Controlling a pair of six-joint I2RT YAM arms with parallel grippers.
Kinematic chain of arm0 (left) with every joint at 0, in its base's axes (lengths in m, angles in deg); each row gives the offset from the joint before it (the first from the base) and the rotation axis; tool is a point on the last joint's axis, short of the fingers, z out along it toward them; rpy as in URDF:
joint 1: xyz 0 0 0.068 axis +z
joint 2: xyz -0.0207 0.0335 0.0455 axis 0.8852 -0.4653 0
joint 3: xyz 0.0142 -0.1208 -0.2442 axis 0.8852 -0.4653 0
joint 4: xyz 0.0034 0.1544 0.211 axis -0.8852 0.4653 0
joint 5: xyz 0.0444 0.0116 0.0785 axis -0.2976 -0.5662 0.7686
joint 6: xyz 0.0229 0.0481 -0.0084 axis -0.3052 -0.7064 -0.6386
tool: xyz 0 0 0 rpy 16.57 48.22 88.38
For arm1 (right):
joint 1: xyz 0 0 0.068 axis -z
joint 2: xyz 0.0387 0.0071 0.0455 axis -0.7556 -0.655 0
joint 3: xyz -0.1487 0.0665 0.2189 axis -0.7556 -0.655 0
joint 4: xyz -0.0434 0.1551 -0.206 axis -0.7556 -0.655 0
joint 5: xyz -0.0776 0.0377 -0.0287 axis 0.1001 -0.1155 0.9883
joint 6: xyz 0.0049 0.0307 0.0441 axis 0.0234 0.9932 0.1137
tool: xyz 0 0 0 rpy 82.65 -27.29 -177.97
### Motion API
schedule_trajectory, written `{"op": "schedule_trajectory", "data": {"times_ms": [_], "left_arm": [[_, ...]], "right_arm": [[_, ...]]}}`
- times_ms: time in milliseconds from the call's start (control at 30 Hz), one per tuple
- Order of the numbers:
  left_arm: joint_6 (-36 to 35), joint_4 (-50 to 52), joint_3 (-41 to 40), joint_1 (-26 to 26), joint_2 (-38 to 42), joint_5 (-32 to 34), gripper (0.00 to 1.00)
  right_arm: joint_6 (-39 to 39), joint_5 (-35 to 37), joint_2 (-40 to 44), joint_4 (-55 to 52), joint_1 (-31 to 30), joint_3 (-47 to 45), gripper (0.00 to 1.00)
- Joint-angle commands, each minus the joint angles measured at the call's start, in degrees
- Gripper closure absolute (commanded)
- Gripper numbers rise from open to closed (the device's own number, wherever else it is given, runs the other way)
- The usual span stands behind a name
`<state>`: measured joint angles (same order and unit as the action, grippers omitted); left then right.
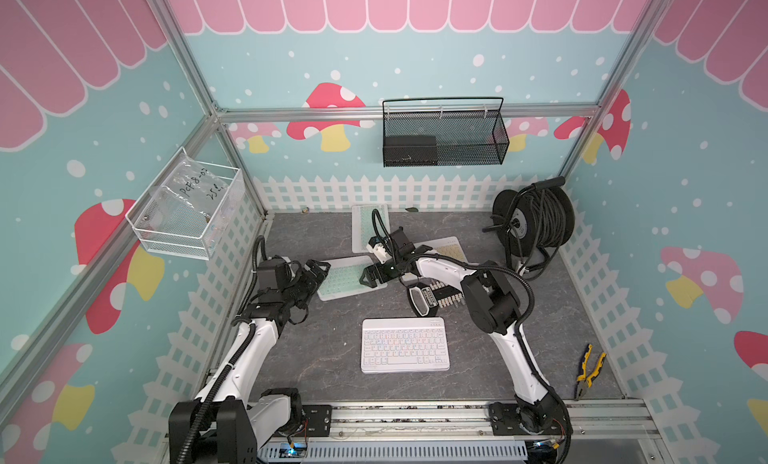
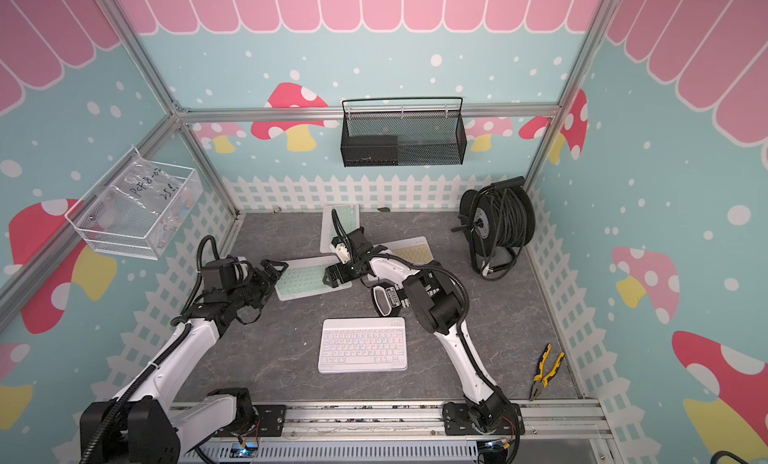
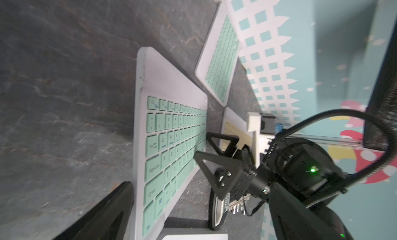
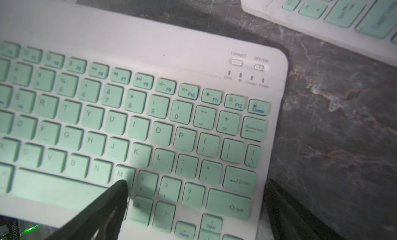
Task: Stack the numeric keypads
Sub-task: Pick up the numeric keypad from the center of the board.
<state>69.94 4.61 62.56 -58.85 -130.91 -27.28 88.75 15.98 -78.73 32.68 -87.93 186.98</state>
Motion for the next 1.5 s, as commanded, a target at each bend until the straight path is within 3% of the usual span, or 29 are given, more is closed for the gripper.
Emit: {"op": "schedule_trajectory", "data": {"times_ms": [0, 333, 500, 833, 900, 1000, 1067, 1133, 1267, 1367, 1467], "left_arm": [[7.7, -17.6, -1.2, -2.3, -3.2, -15.5, 0.0], [13.2, -27.9, 0.4, -2.4, -12.2, -23.9, 0.0], [19.3, -36.8, 0.1, -2.4, -17.6, -28.8, 0.0], [53.9, -88.2, -2.1, -2.6, -36.9, -31.1, 0.0], [54.3, -89.1, -1.9, -2.5, -38.7, -30.7, 0.0], [48.3, -81.4, -1.0, -2.4, -36.6, -30.8, 0.0], [40.6, -71.3, 0.8, -2.4, -33.5, -31.4, 0.0], [27.8, -50.9, 4.7, -2.4, -28.9, -31.8, 0.0], [-6.2, -4.2, 18.0, -2.5, -22.3, -26.5, 0.0], [-16.5, 9.2, 24.7, -2.2, -23.5, -25.7, 0.0], [-21.4, 16.1, 28.3, -2.2, -25.9, -24.3, 0.01]], "right_arm": [[1.2, -16.7, -1.5, -4.4, -5.6, -2.3, 0.01], [2.3, -16.1, -1.4, -3.9, -4.0, -2.7, 0.01], [2.8, -15.7, -1.1, -3.2, -3.2, -3.3, 0.0], [4.3, -15.8, -0.4, -0.8, -1.4, -5.0, 0.0], [4.4, -15.5, -0.2, -0.8, -1.2, -5.3, 0.01], [4.7, -15.1, 0.5, -0.1, -1.0, -6.3, 0.0], [5.0, -14.6, 1.2, 0.3, -0.8, -7.2, 0.0], [5.1, -14.3, 1.9, 0.9, -0.6, -8.1, 0.0], [5.5, -14.1, 2.2, 1.4, -0.3, -9.0, 0.0], [5.7, -14.1, 2.3, 2.1, -0.3, -9.3, 0.0], [5.8, -14.0, 2.1, 2.3, -0.1, -9.3, 0.0]]}}
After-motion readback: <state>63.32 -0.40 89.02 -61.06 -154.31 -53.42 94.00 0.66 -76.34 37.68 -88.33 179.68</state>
